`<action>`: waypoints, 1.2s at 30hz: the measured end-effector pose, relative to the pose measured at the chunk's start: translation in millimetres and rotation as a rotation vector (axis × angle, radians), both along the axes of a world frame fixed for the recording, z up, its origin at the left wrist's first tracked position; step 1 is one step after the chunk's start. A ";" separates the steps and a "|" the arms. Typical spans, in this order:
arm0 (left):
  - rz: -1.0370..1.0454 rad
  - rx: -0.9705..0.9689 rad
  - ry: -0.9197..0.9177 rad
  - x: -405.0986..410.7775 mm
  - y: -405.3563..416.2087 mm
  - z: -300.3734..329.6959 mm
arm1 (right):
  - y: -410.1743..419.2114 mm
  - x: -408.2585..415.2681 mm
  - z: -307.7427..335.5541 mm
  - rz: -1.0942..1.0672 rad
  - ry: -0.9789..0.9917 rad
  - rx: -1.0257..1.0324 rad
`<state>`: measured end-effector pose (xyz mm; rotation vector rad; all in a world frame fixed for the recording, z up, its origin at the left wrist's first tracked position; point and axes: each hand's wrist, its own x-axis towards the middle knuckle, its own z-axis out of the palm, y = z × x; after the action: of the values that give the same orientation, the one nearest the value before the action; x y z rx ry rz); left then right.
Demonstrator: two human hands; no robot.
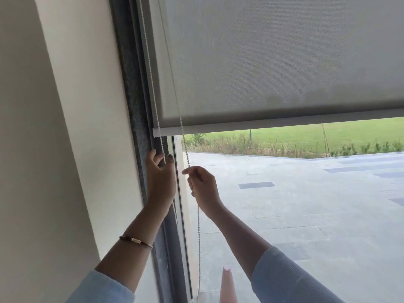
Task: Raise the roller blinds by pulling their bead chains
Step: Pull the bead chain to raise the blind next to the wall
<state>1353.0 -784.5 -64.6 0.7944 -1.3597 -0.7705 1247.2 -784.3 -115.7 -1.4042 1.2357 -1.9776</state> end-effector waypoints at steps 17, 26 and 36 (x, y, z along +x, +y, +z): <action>-0.180 0.143 -0.141 -31.7 -89.7 41.0 | 22.2 -53.6 -14.9 0.043 -0.147 0.035; -0.248 -0.089 0.222 -58.2 -48.1 77.9 | 20.7 -82.3 -23.3 -0.367 0.140 0.070; -0.464 -0.064 0.317 -48.3 11.4 61.2 | 55.8 -20.6 -28.5 0.273 -0.115 0.021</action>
<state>1304.7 -773.1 -3.4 0.2851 -1.2826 -1.1543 1226.6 -728.4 -144.2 -1.3481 0.9557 -1.8242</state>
